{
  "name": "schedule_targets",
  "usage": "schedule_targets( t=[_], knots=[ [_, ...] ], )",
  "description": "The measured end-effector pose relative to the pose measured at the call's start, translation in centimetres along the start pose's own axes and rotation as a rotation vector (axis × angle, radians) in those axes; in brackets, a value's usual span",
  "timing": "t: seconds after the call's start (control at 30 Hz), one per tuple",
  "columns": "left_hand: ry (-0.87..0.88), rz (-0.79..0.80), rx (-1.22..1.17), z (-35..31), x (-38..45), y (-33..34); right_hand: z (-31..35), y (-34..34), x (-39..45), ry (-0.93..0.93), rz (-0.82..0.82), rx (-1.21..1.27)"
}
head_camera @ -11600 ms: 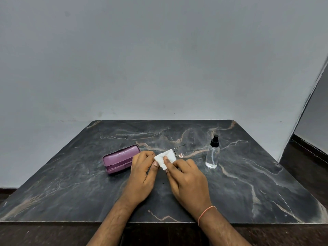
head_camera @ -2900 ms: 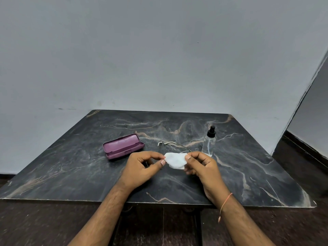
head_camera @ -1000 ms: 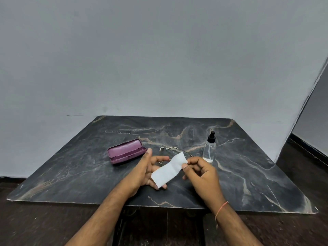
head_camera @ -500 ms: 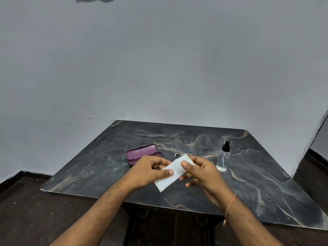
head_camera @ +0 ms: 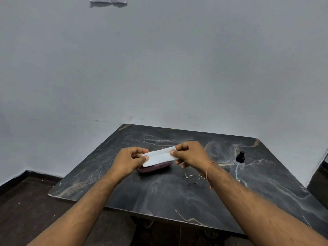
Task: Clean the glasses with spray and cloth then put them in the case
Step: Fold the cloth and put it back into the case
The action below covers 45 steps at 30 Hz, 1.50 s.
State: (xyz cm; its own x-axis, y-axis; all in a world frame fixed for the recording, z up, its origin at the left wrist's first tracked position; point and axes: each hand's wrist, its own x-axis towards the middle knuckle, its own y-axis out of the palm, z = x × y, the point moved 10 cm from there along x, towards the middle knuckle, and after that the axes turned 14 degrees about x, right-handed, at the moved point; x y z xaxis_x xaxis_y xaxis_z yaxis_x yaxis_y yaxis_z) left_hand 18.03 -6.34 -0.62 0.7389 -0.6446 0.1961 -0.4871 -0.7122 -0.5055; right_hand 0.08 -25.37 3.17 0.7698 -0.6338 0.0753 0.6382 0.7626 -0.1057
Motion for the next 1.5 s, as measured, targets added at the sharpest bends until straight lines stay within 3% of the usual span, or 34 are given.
schedule_targets(
  t=[0.33, 0.6, 0.97, 1.23, 1.5],
  knots=[
    [-0.16, -0.065, -0.183, 6.5, 2.3, 0.4, -1.6, 2.6, 7.3, -0.023, 0.028, -0.492],
    [-0.147, -0.05, -0.064, 7.7, 2.3, 1.2, -3.7, 4.3, 9.6, 0.028, 0.147, -0.779],
    [-0.136, 0.04, 0.091, 7.3, 3.0, 2.4, -4.7, 5.1, 9.5, 0.063, 0.226, -0.94],
    [-0.157, 0.235, 0.216, 6.7, 4.3, 3.9, -5.2, 5.0, 9.6, 0.149, 0.274, -0.856],
    [-0.174, 0.263, 0.125, 7.4, 4.1, 3.7, -5.3, 4.9, 9.4, 0.196, 0.223, -0.788]
  ],
)
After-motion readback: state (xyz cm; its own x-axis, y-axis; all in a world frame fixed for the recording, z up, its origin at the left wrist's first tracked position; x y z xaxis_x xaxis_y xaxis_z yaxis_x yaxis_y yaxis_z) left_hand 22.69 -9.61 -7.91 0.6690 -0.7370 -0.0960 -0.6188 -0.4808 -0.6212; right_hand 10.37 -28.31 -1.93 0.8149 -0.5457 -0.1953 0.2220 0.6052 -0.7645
